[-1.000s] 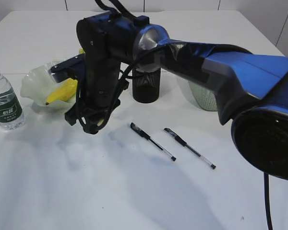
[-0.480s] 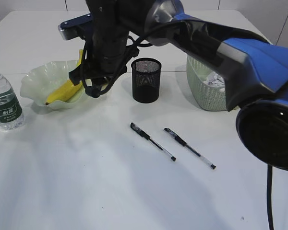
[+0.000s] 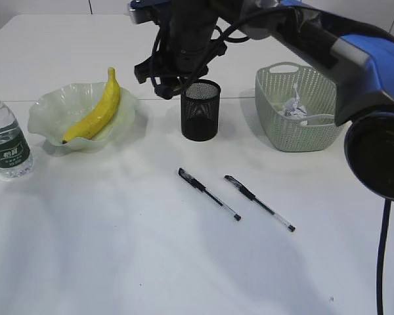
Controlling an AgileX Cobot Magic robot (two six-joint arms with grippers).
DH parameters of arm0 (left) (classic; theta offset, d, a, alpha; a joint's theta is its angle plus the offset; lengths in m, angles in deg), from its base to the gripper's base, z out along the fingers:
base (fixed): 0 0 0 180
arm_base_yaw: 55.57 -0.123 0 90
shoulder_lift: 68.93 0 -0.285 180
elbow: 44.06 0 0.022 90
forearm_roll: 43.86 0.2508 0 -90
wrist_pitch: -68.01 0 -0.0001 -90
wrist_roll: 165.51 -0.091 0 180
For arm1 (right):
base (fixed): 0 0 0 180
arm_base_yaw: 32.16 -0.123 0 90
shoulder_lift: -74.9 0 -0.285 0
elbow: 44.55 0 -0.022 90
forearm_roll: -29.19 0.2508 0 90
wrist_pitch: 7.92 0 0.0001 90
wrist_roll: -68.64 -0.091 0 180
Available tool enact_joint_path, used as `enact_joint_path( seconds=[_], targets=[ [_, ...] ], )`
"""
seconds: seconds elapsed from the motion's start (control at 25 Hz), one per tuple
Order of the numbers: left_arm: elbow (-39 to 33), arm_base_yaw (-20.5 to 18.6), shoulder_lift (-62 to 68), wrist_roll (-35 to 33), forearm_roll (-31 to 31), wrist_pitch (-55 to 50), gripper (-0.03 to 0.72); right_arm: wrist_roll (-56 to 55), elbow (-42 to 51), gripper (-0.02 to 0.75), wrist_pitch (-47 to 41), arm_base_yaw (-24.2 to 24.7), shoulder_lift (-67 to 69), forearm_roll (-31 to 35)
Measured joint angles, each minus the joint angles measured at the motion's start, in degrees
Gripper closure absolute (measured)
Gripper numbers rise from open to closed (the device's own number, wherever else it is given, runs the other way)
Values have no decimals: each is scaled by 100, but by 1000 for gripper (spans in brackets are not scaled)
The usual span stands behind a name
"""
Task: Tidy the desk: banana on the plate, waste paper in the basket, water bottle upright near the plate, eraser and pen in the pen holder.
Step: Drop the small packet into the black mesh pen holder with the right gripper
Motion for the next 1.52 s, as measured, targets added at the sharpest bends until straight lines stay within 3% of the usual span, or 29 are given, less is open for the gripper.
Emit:
enact_joint_path(
  seconds=[0.36,1.0,1.52],
  targets=[
    [0,0,0,0,0,-24,434,-42,0,479,301,498,-23,-11],
    [0,0,0,0,0,-24,434,-160,0,479,1961,948,-23,21],
    [0,0,0,0,0,-24,434,-273,-9,479,2003,1056,361,296]
  ],
)
